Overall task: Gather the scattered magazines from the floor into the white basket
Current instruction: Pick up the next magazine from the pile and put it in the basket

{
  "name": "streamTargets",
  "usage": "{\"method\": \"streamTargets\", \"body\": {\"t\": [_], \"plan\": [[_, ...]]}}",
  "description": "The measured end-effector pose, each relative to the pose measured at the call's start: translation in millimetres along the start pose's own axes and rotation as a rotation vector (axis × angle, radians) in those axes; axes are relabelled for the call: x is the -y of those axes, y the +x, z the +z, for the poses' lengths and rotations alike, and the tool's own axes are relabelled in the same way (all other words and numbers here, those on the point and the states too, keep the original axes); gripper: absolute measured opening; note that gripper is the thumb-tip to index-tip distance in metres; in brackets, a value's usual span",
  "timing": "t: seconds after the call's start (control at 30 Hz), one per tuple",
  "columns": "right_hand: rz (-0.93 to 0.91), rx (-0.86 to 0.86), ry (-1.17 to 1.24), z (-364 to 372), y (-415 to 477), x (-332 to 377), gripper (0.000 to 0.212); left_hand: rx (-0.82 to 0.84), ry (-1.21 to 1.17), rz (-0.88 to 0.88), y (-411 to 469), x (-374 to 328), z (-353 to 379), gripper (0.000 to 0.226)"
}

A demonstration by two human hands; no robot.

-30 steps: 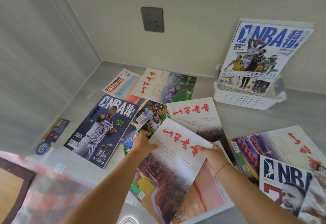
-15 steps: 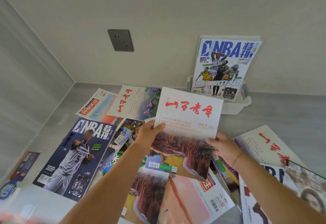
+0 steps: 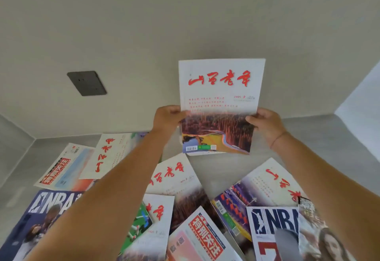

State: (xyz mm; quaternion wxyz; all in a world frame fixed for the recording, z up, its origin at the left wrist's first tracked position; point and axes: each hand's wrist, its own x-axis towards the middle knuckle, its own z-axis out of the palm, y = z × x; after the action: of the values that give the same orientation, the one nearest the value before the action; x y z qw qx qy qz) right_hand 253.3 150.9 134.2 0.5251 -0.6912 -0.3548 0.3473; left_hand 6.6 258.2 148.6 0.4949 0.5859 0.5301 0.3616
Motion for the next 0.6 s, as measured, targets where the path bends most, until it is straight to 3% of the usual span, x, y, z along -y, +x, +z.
{"method": "streamTargets", "body": {"t": [0.17,0.6], "plan": [[-0.141,-0.056,-0.047,-9,58,32,0.02,-0.099,-0.011,0.061,41,-24,21,0.011],[0.041,-0.058,-0.218,27,108,-37,0.017,-0.212,0.074,-0.106,82,45,46,0.007]]}}
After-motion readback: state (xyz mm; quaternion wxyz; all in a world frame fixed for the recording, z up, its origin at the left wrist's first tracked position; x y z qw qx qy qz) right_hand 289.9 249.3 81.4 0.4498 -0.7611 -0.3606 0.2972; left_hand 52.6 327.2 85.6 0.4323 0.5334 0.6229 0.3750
